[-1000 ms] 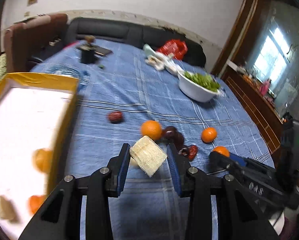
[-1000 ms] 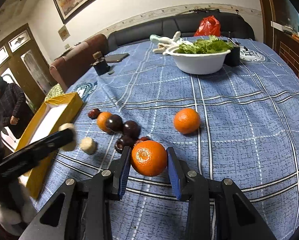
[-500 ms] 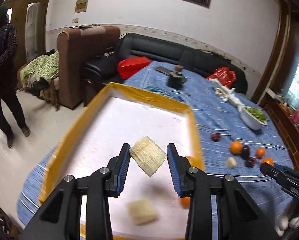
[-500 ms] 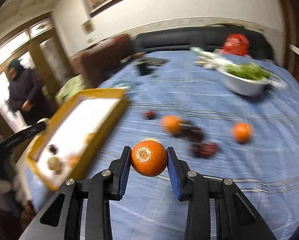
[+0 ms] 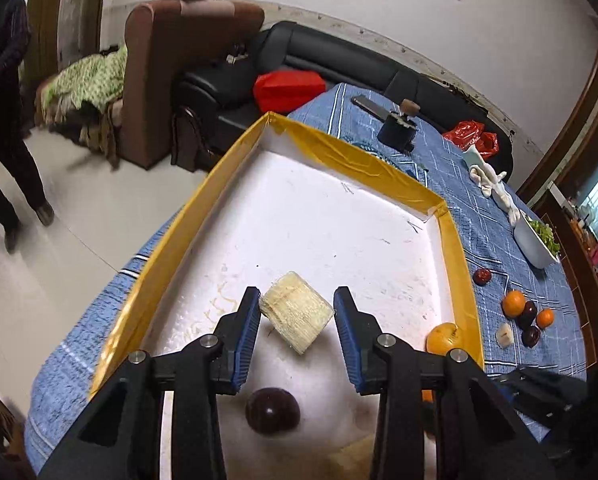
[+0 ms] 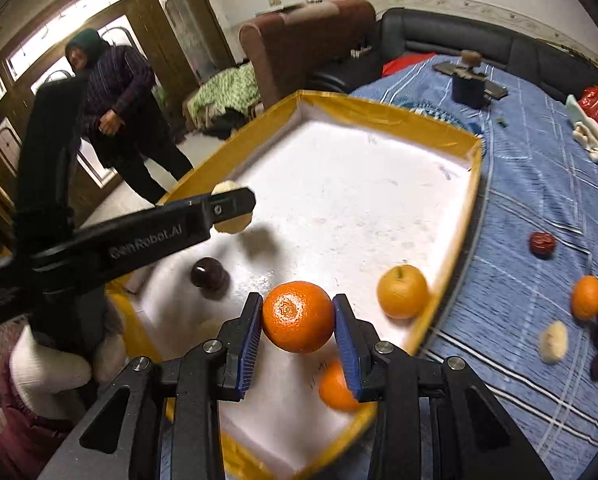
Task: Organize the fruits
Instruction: 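Carry the white chunk and orange into the yellow tray and open both grippers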
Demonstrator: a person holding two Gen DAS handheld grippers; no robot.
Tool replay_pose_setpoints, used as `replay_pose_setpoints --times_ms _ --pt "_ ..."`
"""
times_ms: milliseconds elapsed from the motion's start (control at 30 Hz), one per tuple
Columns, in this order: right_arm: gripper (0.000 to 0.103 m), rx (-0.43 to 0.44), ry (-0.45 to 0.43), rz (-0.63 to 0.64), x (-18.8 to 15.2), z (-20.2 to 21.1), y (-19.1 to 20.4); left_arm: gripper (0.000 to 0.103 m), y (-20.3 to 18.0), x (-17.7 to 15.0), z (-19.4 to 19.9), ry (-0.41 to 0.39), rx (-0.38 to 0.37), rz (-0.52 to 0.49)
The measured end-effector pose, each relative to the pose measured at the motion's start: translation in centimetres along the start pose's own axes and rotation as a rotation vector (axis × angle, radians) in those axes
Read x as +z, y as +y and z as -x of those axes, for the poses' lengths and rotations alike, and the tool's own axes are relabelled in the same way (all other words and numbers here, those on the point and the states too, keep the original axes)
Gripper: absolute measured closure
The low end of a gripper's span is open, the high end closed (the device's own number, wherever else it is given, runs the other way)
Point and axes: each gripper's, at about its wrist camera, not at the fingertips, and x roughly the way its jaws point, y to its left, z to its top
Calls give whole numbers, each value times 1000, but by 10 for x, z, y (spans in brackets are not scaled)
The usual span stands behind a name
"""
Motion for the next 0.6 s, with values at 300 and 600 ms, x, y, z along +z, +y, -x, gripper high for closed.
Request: replay_pose_setpoints --times_ms 300,600 --pt "28 -2 -9 -30 5 -16 -5 55 10 -3 10 -16 -41 62" --pt "29 -34 -117 -37 -8 35 -8 17 -10 -19 56 -99 35 59"
